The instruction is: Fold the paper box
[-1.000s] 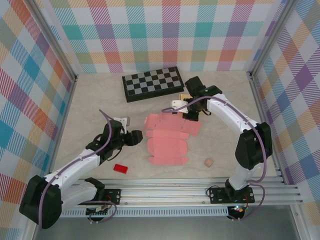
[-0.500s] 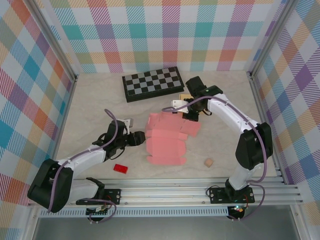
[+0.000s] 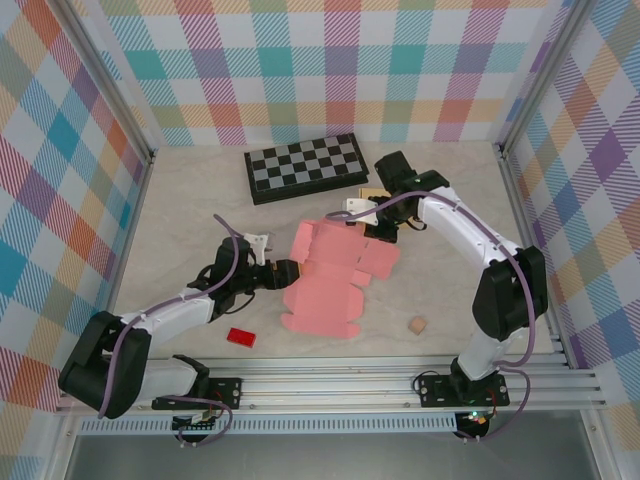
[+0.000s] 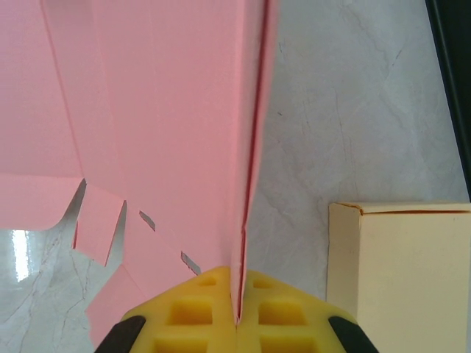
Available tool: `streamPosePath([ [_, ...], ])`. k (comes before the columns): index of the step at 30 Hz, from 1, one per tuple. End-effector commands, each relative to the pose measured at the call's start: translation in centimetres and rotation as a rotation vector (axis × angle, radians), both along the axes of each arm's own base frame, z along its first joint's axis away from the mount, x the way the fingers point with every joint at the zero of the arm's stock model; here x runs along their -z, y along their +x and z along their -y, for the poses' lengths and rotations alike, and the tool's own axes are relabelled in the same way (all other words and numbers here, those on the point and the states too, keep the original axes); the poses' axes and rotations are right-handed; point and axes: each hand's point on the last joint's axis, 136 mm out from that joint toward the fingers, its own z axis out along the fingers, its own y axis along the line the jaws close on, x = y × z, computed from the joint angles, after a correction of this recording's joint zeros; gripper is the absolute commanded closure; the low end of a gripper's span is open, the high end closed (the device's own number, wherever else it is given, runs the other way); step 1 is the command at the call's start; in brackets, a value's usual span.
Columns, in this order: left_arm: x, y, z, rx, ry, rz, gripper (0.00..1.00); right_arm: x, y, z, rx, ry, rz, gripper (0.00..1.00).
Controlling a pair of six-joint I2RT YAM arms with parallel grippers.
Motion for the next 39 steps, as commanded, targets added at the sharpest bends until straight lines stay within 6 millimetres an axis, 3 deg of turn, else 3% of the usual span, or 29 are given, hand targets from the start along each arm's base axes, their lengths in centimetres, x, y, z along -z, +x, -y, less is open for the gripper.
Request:
streamPosePath([
  [1, -3.3, 0.5, 2.0, 0.064, -0.1, 0.091, 0.35, -2.0, -2.5, -1.2, -0.081, 0.098, -0.031, 1.0],
  [8, -3.5, 0.2, 3.7, 0.117, -0.101, 0.107, 0.39, -2.2, -3.2, -1.4, -0.099, 0.125, -0.047, 1.0],
  [10, -3.6, 0.2, 3.8, 0.122, -0.108, 0.115, 0.49, -2.3, -3.4, -1.5, -0.106, 0.133, -0.051, 1.0],
  [12, -3.9, 0.0, 4.0, 0.126, -0.119, 0.131, 0.73, -2.3, -3.6, -1.5, -0.111, 0.137, -0.051, 1.0],
  [14, -4.1, 0.0, 3.9, 0.124, -0.112, 0.145, 0.86, -2.2, -3.7, -1.5, -0.112, 0.134, -0.052, 1.0],
  [19, -4.7, -0.2, 3.2, 0.104, -0.085, 0.183, 0.95, -2.1, -3.7, -1.3, -0.108, 0.132, -0.054, 1.0],
  [20, -4.7, -0.2, 3.0, 0.098, -0.078, 0.185, 0.95, -2.1, -3.6, -1.3, -0.107, 0.13, -0.053, 1.0],
  [22, -4.4, -0.1, 2.4, 0.062, -0.049, 0.176, 0.82, -1.7, -3.3, -1.2, -0.093, 0.115, -0.05, 1.0],
  [25, -3.6, 0.2, 0.6, -0.021, 0.03, 0.149, 0.4, -1.5, -2.7, -0.8, -0.069, 0.09, -0.033, 1.0],
  [26, -3.3, 0.2, 0.0, -0.046, 0.053, 0.144, 0.36, -1.4, -2.5, -0.6, -0.062, 0.082, -0.024, 1.0],
  [29, -3.9, -0.5, -1.4, -0.084, 0.071, 0.18, 0.31, -1.4, -1.6, -0.2, -0.033, 0.059, 0.008, 1.0],
  [32, -6.4, -2.1, -1.9, -0.067, 0.021, 0.277, 0.29, -1.1, -0.5, 0.6, -0.003, 0.013, 0.056, 1.0],
  [36, -11.7, -4.9, -2.1, -0.017, -0.121, 0.467, 0.21, -0.9, 0.9, 1.3, 0.041, -0.028, 0.111, 1.0],
  [39, -12.5, -4.7, -3.8, -0.1, -0.083, 0.499, 0.2, -1.1, 1.5, 1.2, 0.053, -0.028, 0.15, 1.0],
])
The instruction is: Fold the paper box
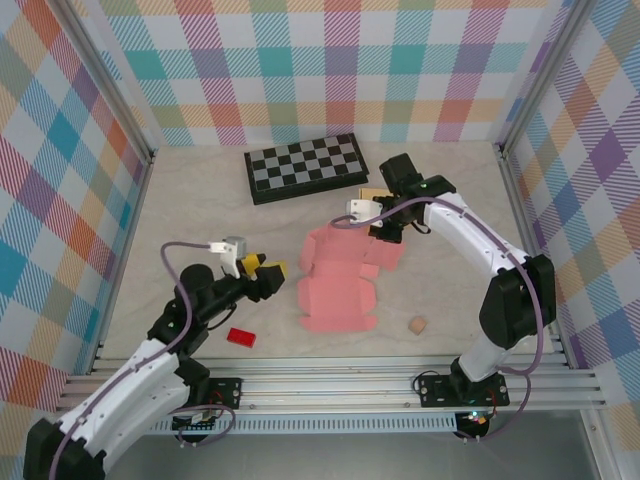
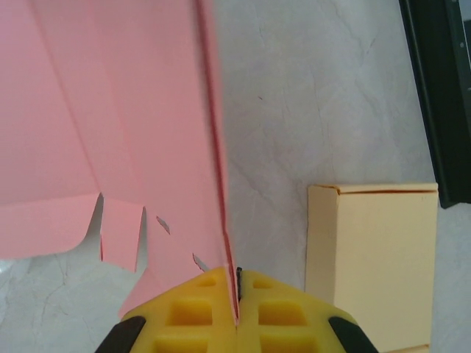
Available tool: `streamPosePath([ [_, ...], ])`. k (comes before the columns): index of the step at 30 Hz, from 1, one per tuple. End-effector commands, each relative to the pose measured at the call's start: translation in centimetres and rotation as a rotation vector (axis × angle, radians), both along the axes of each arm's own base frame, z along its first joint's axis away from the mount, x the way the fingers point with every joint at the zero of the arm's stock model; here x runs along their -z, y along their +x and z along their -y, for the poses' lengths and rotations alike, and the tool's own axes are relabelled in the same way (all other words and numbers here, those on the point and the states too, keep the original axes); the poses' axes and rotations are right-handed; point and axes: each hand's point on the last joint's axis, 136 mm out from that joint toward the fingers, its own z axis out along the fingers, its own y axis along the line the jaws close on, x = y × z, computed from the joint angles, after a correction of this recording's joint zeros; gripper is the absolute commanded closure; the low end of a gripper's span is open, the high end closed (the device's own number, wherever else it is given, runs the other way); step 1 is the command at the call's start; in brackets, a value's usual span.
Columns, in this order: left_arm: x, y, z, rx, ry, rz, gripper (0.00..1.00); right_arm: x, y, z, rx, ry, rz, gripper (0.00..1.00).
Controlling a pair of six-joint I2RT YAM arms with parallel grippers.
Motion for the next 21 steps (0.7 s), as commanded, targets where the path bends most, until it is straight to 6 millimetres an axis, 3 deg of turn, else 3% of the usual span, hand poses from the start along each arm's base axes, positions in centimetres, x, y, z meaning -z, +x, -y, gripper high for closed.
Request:
streamPosePath([
  [1, 0.0, 0.5, -1.4, -0.091, 0.053, 0.03, 0.21, -0.8, 1.0, -0.2, 0.025, 0.009, 0.085, 1.0],
  [3, 1.2, 1.5, -2.2, -0.155, 0.09, -0.001, 0.23, -0.6, 1.4, -0.5, 0.017, -0.003, 0.159, 1.0],
  [9, 2.8, 3.3, 0.2, -0.081, 0.126, -0.044, 0.28, 0.0, 2.0, -1.0, 0.009, -0.031, 0.342, 1.0],
  [21, 4.9, 4.1, 2.1, 0.023, 0.227, -0.051, 0.32, 0.3, 1.2, -1.5, -0.034, -0.068, 0.397, 1.0],
])
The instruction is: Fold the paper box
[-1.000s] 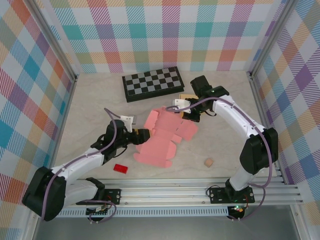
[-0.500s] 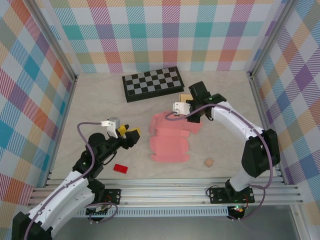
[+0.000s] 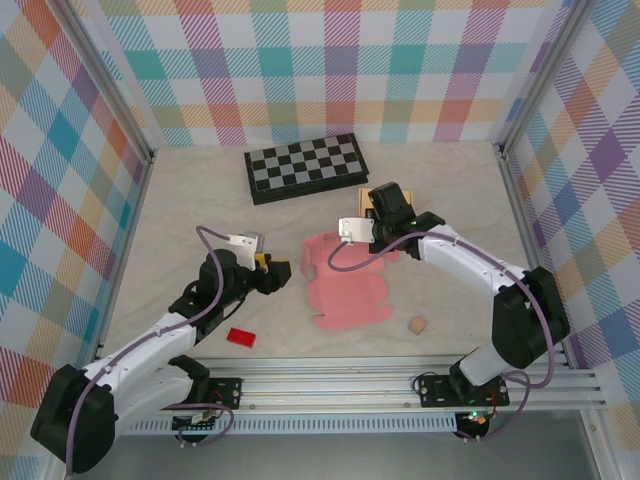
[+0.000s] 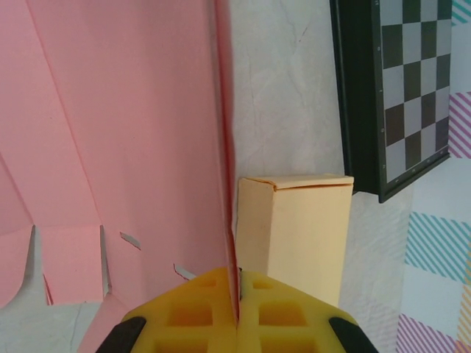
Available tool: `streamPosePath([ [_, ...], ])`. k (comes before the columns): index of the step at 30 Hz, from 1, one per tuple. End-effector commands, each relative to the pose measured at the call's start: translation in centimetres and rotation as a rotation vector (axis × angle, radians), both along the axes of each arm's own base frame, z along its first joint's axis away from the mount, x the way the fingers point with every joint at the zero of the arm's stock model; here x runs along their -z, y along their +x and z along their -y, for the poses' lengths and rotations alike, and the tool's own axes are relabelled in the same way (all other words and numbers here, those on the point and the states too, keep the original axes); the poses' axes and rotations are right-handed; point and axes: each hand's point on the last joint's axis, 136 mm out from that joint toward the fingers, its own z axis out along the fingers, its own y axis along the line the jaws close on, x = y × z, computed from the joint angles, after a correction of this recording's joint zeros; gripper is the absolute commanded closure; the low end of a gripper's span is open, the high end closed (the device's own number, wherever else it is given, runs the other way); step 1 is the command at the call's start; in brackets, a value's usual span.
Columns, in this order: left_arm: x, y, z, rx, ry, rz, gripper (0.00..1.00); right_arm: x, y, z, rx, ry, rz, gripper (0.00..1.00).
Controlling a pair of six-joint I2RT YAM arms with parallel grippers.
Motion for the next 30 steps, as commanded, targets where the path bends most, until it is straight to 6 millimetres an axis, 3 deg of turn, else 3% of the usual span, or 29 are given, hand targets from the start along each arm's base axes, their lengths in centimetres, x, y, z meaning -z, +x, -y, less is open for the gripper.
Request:
streamPosePath([
  [1, -1.5, 0.4, 1.3, 0.069, 0.013, 0.061, 0.33, -1.8, -0.1, -0.7, -0.031, 0.029, 0.057, 1.0],
  [18, 2.4, 0.8, 3.1, 0.181, 0.082, 0.017, 0.42, 0.4, 0.1, -1.9, -0.041, -0.034, 0.149, 1.0],
  [30, 3.1, 0.9, 4.7, 0.263, 0.077, -0.016, 0.49, 2.0, 0.7, -2.6, -0.029, -0.066, 0.267, 1.0],
])
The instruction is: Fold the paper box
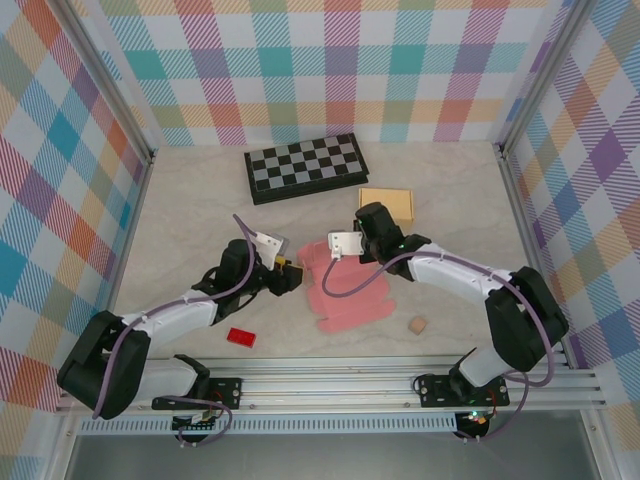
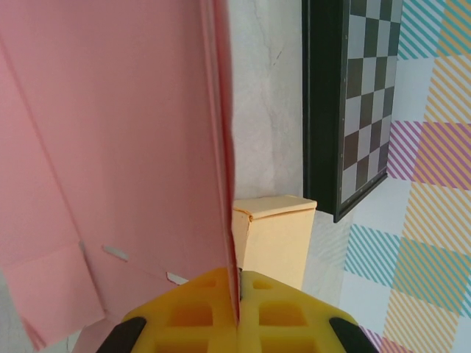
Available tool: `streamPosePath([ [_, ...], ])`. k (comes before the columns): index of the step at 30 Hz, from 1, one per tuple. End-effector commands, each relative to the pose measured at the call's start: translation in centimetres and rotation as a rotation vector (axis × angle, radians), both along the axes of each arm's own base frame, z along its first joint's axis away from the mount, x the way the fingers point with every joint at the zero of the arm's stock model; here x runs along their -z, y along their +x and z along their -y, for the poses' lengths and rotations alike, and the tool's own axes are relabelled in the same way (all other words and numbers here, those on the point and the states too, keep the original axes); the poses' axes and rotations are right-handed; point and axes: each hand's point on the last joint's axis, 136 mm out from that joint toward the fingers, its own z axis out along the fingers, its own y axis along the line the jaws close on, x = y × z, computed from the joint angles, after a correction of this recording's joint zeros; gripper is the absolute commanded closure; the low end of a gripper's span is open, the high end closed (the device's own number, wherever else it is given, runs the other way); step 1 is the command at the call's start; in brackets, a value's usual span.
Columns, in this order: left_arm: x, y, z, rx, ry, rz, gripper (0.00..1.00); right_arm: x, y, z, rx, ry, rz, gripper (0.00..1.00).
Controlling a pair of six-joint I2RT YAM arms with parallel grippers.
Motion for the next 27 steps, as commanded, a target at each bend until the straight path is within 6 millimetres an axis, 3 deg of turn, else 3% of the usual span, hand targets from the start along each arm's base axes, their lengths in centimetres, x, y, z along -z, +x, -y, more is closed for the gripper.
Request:
streamPosePath([
  [1, -1.4, 0.2, 1.2, 0.053, -0.028, 0.045, 0.49, 0.3, 0.8, -0.5, 0.008, -0.007, 0.07, 1.0],
  [14, -0.7, -0.5, 2.9, 0.104, -0.062, 0.006, 0.52, 0.8, 0.7, -0.8, 0.025, 0.015, 0.067, 1.0],
  [19, 0.0, -1.2, 4.0, 0.129, -0.054, -0.011, 0.52, 0.2, 1.1, -0.9, 0.039, 0.02, 0.167, 1.0],
  [27, 0.5, -1.5, 3.9, 0.118, -0.039, -0.016, 0.52, -1.4, 0.9, -0.7, 0.068, 0.087, 0.33, 1.0],
])
